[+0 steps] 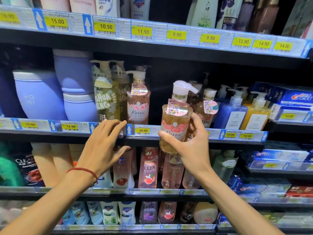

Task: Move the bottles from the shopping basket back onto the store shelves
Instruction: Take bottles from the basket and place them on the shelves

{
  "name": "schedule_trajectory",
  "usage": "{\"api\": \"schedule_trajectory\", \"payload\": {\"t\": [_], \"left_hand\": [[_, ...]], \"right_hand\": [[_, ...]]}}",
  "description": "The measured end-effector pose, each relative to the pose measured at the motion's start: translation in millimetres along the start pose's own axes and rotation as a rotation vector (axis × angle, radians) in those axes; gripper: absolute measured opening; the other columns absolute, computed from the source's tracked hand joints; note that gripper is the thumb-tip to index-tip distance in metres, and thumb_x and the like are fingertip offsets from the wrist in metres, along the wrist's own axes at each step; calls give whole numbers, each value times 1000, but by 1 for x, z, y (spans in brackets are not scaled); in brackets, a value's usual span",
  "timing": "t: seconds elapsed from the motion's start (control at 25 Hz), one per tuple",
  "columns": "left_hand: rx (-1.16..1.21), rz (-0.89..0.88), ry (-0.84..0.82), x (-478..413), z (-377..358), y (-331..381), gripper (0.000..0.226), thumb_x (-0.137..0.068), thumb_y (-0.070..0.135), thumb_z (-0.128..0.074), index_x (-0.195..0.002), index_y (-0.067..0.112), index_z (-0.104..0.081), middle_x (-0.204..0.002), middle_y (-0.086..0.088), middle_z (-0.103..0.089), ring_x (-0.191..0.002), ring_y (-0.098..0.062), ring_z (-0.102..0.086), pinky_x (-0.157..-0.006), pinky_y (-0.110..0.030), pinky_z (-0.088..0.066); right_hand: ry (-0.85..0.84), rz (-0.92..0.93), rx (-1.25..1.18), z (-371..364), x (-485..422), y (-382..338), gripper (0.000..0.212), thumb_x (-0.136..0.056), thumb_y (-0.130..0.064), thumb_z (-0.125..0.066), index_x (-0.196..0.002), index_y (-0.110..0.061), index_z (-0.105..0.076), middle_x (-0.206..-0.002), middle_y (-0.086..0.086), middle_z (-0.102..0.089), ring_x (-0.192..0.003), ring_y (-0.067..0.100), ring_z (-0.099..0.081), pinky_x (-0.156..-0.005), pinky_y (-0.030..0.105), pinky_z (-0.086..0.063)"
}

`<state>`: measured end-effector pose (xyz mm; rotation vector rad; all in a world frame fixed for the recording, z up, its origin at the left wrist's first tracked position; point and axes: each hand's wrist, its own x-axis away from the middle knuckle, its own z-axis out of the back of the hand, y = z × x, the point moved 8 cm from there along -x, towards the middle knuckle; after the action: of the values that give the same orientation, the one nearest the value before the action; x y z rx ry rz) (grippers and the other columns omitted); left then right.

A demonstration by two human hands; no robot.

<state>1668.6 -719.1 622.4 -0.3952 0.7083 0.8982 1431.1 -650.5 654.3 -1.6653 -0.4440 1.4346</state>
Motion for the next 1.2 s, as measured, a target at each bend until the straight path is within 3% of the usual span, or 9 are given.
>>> {"api": "schedule_trajectory", "payload": {"t": [0.08, 0.24, 0.48, 0.72, 1.0, 1.12, 1.2], "left_hand": [[17, -15, 44, -1, 1, -4, 79, -76, 38, -87, -141, 7, -55, -128, -10, -57, -115, -31, -54, -99, -45, -50], [41, -24, 99, 0, 0, -8, 79, -73, 39, -88, -139, 9, -58, -127, -9, -61, -114, -30, -56, -97, -43, -50], [67, -41, 127, -1, -2, -12, 80, -71, 40, -90, -139, 11, -58, -125, -7, -62, -113, -28, -56, -94, -44, -52], [75, -47, 148, 1, -4, -13, 79, -72, 40, -88, -139, 12, -57, -125, -7, -61, -113, -27, -55, -95, -44, -50], [33, -47, 144, 0, -4, -13, 79, -72, 42, -88, -138, 12, -57, -122, -7, -61, -108, -28, -56, -92, -43, -49], [28, -40, 146, 0, -4, -13, 79, -72, 42, -88, -138, 12, -57, -121, -6, -60, -108, -27, -55, -92, -43, -49], [26, -35, 144, 0, -4, -13, 79, -72, 41, -88, -138, 12, -57, -122, -6, -60, -109, -27, -55, -92, -43, -49]], "right_hand": [[75, 39, 1, -6, -1, -7, 77, -72, -20, -96, -138, -18, -56, -122, -11, -70, -115, 6, -67, -98, 26, -57], [158, 117, -2, -20, -14, -19, 80, -73, -18, -96, -140, -16, -53, -129, -5, -66, -120, 11, -65, -102, 32, -56], [251, 144, 112, -41, -23, -23, 77, -74, -31, -94, -138, -14, -56, -121, -8, -71, -109, 2, -68, -93, 14, -52], [318, 171, 278, -49, -33, -28, 80, -74, -44, -92, -141, -19, -56, -124, -9, -71, -114, 7, -68, -101, 34, -56], [342, 167, 364, -57, -39, -25, 77, -75, -38, -92, -139, -18, -55, -123, -8, -70, -113, 5, -65, -100, 30, -53], [325, 124, 408, -58, -40, -17, 81, -75, -42, -91, -142, -19, -52, -128, -8, -68, -119, 9, -63, -106, 32, -49], [308, 82, 430, -58, -41, -10, 82, -76, -43, -91, -143, -19, -51, -132, -8, -67, -124, 11, -59, -108, 21, -43]]}}
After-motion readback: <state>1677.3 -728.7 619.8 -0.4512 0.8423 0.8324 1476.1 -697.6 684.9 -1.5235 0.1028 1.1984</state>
